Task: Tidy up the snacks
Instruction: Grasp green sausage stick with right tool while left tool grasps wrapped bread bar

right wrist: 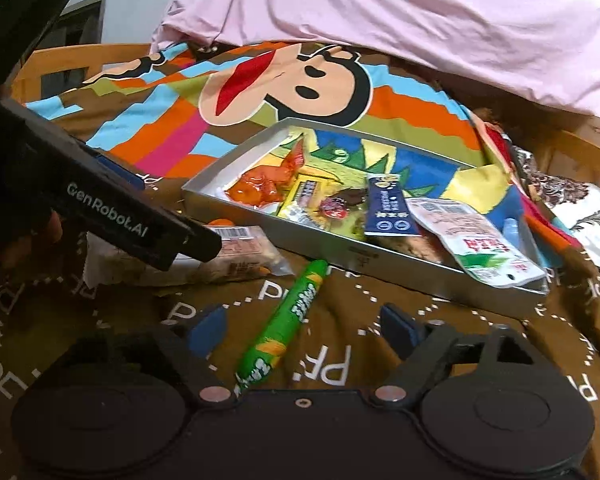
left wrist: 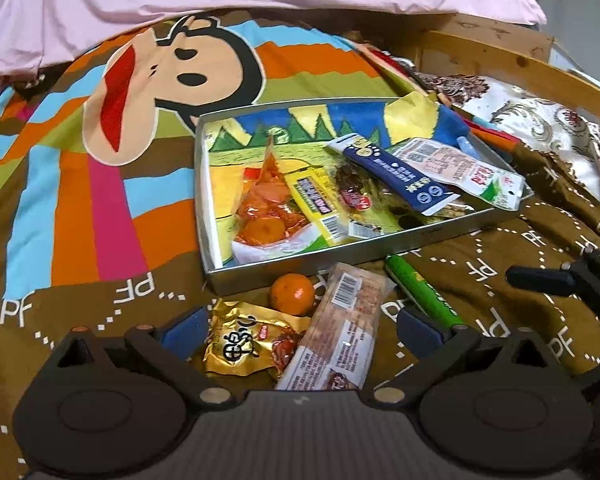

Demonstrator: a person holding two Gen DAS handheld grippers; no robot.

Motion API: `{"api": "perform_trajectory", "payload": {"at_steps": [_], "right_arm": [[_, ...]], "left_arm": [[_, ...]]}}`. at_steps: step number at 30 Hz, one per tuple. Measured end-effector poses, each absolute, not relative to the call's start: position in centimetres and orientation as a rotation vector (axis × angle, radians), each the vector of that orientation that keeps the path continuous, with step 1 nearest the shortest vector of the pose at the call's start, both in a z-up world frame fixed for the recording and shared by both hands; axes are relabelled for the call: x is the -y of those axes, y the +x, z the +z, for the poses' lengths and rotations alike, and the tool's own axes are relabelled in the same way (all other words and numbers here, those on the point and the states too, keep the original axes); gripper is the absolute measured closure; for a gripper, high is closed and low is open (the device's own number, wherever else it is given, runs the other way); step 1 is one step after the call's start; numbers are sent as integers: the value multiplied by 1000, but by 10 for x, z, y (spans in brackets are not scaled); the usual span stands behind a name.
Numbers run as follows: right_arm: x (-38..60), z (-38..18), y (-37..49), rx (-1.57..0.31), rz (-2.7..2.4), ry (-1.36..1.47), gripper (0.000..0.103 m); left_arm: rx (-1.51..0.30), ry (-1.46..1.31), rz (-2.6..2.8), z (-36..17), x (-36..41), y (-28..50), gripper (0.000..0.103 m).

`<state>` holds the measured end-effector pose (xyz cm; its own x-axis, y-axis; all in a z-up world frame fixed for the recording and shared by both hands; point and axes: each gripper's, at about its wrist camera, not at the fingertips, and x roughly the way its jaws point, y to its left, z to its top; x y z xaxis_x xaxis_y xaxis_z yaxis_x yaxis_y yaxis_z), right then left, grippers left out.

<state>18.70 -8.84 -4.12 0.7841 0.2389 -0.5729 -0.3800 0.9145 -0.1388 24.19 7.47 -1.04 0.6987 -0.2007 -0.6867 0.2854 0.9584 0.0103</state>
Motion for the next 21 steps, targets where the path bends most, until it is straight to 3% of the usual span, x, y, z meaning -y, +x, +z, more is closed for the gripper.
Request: {"api": "perform_trajectory", "payload": {"at_steps": [1, 3, 9, 12, 16, 17, 21], "right_arm": [[90, -43, 187, -576, 348, -249, 28], [94, -46, 187, -582, 353, -233, 43], [98, -53, 190, -606, 414, -203, 52], [98, -57, 192, -623, 426, -191, 53], [102, -57, 192, -634, 451, -171, 64], [103, -56, 191, -640, 457, -164, 70], [109, -56, 192, -676, 463, -119, 76]], "left_arm": [[-757, 129, -262, -10, -74, 243, 1], [-763, 156, -248, -9, -74, 243, 1], [-790, 199, -260, -8, -66, 240, 8], [-814, 221, -278, -11, -60, 238, 18], [-866, 245, -298, -17, -54, 239, 48], [-871, 255, -299, -18, -52, 238, 49], [-875, 271, -274, -18, -45, 234, 51]]}}
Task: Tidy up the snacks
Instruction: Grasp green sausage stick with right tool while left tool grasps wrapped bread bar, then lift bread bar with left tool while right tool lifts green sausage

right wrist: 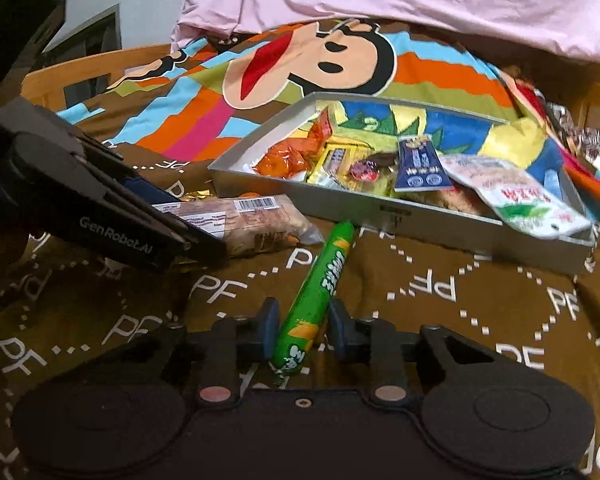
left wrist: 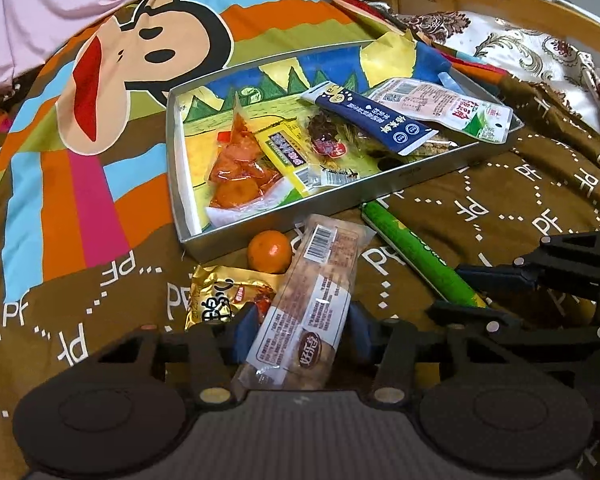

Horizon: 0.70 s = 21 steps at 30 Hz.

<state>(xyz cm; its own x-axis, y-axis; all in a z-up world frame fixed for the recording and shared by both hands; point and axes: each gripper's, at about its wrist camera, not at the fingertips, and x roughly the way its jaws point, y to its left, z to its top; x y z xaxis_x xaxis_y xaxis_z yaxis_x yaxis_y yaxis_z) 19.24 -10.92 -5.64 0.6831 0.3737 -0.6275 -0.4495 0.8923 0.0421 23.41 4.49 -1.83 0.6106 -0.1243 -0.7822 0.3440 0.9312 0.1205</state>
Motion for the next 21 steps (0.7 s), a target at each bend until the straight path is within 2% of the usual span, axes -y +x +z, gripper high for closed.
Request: {"api": "perform_trajectory", "payload": {"at_steps": [7, 16, 21], "right_arm": [[125, -49, 188, -733, 474, -75, 81], [143, -36, 162, -810, 490, -65, 82], [141, -37, 153, -802, 493, -103, 80]], "left_arm": [[-929, 165, -220, -13, -45, 219, 56], [-976, 22, -174, -7, -51, 187, 57], [-987, 34, -164, -8, -49, 178, 57]]}}
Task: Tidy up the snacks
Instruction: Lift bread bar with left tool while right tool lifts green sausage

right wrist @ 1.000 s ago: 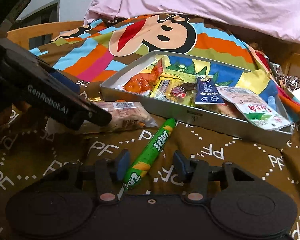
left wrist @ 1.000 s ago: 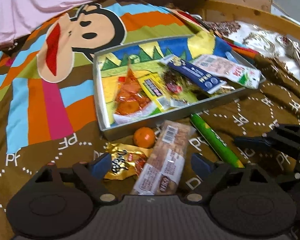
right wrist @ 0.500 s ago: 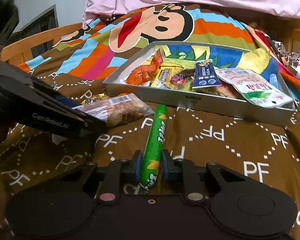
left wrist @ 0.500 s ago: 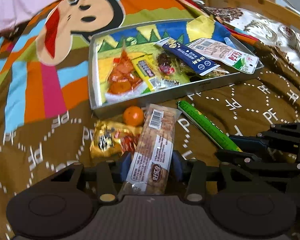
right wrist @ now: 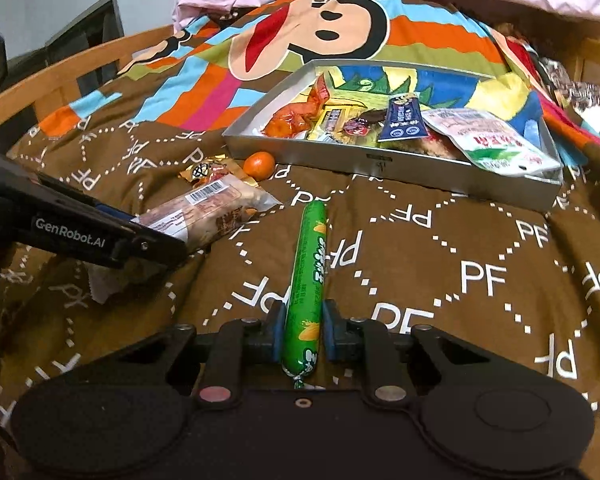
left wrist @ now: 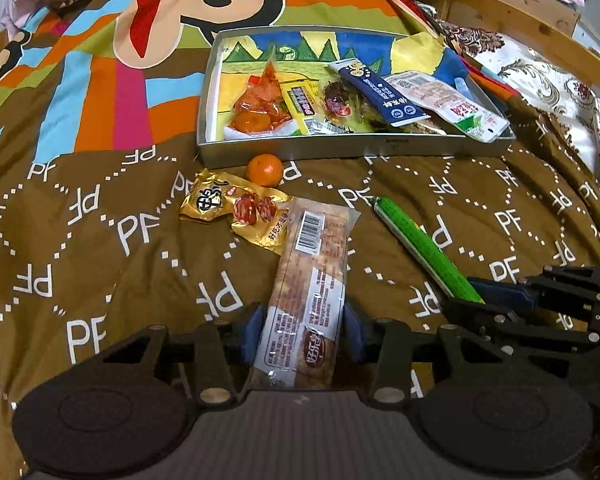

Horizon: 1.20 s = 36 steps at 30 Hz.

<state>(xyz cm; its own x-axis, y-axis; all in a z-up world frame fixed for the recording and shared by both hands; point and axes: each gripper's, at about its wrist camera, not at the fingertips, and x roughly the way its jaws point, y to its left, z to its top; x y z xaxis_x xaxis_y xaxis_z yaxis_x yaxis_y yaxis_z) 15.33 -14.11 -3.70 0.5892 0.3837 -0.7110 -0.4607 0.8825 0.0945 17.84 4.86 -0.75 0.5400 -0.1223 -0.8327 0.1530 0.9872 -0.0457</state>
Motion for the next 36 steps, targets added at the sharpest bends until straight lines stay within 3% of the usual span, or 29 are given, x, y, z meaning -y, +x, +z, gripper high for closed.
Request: {"api": "perform_trajectory", "payload": {"at_steps": [7, 19, 22, 27, 36], "right_arm": [[137, -45, 159, -747, 501, -121, 73], [129, -57, 159, -709, 503, -167, 68], [129, -57, 158, -709, 497, -168, 69], [130, -56, 154, -698, 485, -175, 83], [154, -39, 162, -724, 493, 35, 84]], "left_arm": [[-992, 36, -172, -14, -44, 193, 52], [-1001, 70, -171, -25, -36, 207, 55], [-996, 63, -168, -24, -37, 204, 57], [-988, 34, -163, -20, -40, 196, 58], [-908, -66, -168, -3, -49, 179, 58]]}}
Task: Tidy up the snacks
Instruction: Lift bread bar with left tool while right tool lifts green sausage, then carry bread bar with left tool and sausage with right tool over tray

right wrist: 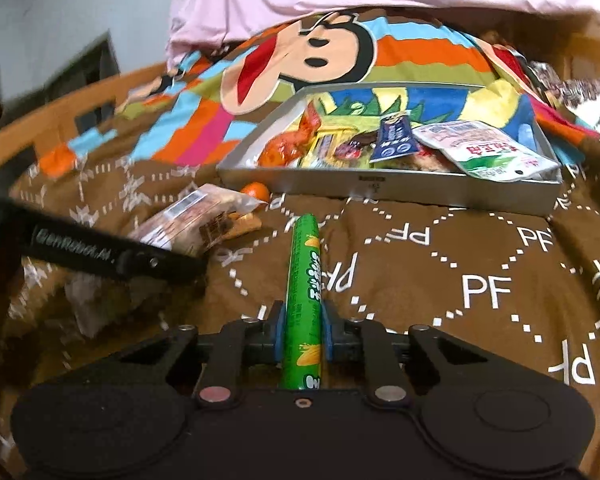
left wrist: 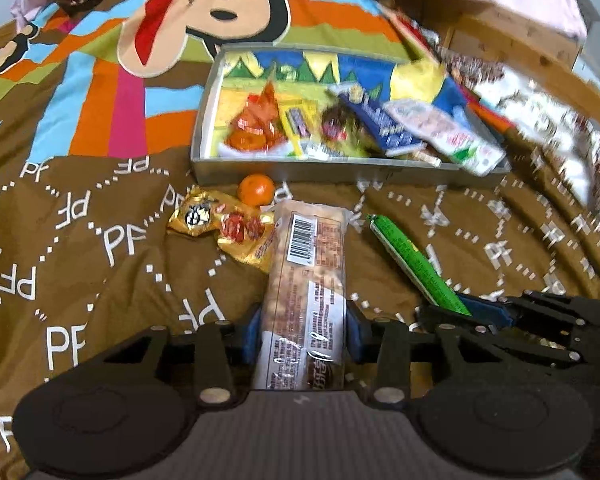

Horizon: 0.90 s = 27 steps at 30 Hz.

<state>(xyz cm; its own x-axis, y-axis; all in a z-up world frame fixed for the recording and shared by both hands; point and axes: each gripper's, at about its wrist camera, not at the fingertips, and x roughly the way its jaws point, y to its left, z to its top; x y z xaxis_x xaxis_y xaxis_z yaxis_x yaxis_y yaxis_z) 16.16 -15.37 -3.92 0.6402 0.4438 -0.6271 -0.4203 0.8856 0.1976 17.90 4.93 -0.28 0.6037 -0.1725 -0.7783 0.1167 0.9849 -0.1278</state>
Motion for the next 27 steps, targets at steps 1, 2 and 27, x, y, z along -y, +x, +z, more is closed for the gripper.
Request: {"api": "perform_trajectory", "payload": {"at_steps": [1, 2, 27], "right_arm": [[155, -36, 161, -718, 490, 46, 84], [157, -32, 160, -704, 490, 55, 84], [211, 57, 165, -460, 569, 360, 84]], "left_arm": [[-891, -75, -167, 1, -50, 176, 58], [-877, -80, -166, 4, -50, 174, 58], [-634, -107, -190, 73, -36, 181, 58]]}}
